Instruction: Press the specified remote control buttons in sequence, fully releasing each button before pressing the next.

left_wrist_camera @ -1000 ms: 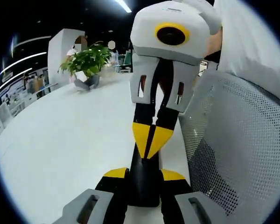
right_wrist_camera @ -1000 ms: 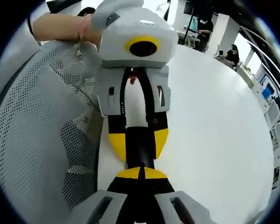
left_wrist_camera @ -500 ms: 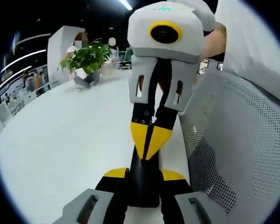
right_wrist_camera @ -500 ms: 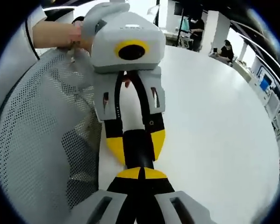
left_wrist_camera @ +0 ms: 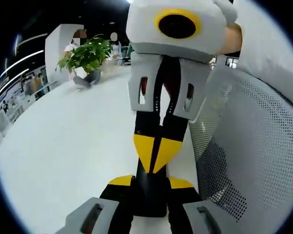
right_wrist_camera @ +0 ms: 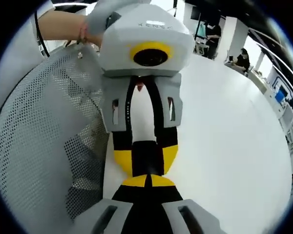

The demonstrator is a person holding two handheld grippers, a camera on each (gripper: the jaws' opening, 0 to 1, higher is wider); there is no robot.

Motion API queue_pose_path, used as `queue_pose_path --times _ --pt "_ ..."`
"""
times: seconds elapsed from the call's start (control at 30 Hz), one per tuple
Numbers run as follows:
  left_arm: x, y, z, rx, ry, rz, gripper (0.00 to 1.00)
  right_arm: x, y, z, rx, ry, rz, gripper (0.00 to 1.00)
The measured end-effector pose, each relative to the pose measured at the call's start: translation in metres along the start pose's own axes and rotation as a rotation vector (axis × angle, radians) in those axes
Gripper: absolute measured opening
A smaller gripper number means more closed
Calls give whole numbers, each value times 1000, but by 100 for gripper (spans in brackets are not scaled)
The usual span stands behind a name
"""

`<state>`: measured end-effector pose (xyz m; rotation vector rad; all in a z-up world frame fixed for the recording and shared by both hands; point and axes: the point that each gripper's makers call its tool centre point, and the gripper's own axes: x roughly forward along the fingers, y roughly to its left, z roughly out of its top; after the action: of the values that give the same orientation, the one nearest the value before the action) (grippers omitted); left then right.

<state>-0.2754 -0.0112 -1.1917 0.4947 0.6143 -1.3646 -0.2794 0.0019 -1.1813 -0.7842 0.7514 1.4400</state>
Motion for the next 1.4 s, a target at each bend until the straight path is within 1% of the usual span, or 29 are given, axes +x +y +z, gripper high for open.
queue_pose_path --times 0.1,0.2,0.27,0.3,0.33,0.37,0.4,0.43,0.47,0.5,0.57,0.6,0.67,0.7,0.83,0.87,0.9,0.93,1.07,1.13,1.2,1.3,1.37,1.4 --pt "1 0 1 7 18 -2 24 0 1 0 11 8 1 0" --pt "1 0 1 12 35 2 24 1 2 0 -18 18 -25 0" --pt "0 0 0 8 38 3 24 1 1 0 -77 24 -63 0" --pt "0 0 1 14 47 0 24 4 -1 5 -93 -6 -105 0" --pt "0 0 1 14 52 -2 24 7 -4 8 -89 -23 -137 0" --pt "0 0 1 14 57 -2 24 11 -5 15 -120 -38 -149 0" --pt "0 0 0 13 57 0 24 14 -5 16 -126 -21 -141 0" --pt "0 0 0 -9 48 7 24 12 -6 15 -93 14 -125 0" --pt "-1 0 -1 -3 40 7 24 12 -5 15 -55 0 -112 0" --pt "-1 -1 -1 -7 30 11 24 12 -5 16 3 -48 -106 0" --pt "-1 -1 -1 -8 29 15 24 9 -3 14 32 -100 -90 0" --pt "-1 -2 0 -6 28 20 24 5 1 10 55 -111 -64 0" --pt "-1 -3 0 -8 28 26 24 -1 -1 1 49 -108 -66 0" --pt "-1 -4 0 -11 26 27 24 -4 -1 -3 59 -107 -65 0" --pt "-1 -4 0 -2 27 26 24 -19 -3 -26 181 -129 -57 0" --pt "0 -4 0 0 28 24 24 -23 -4 -30 206 -146 -59 0" --pt "0 -4 0 1 29 22 24 -26 -5 -35 222 -143 -60 3" --pt "0 -4 1 3 31 19 24 -28 -4 -37 220 -159 -51 4" --pt "1 -5 0 17 40 1 24 -29 3 -39 193 -165 -33 7" --pt "2 -4 0 20 41 -2 25 -28 6 -37 148 -147 -30 10" --pt "2 -4 0 22 41 -6 25 -27 7 -37 126 -126 -34 12" --pt "3 -3 -1 29 44 -10 25 -27 6 -38 124 -124 -36 12" --pt "3 -3 0 31 46 -13 25 -28 5 -38 148 -133 -28 13" --pt "3 -3 0 34 47 -15 25 -28 6 -38 157 -136 -26 15"
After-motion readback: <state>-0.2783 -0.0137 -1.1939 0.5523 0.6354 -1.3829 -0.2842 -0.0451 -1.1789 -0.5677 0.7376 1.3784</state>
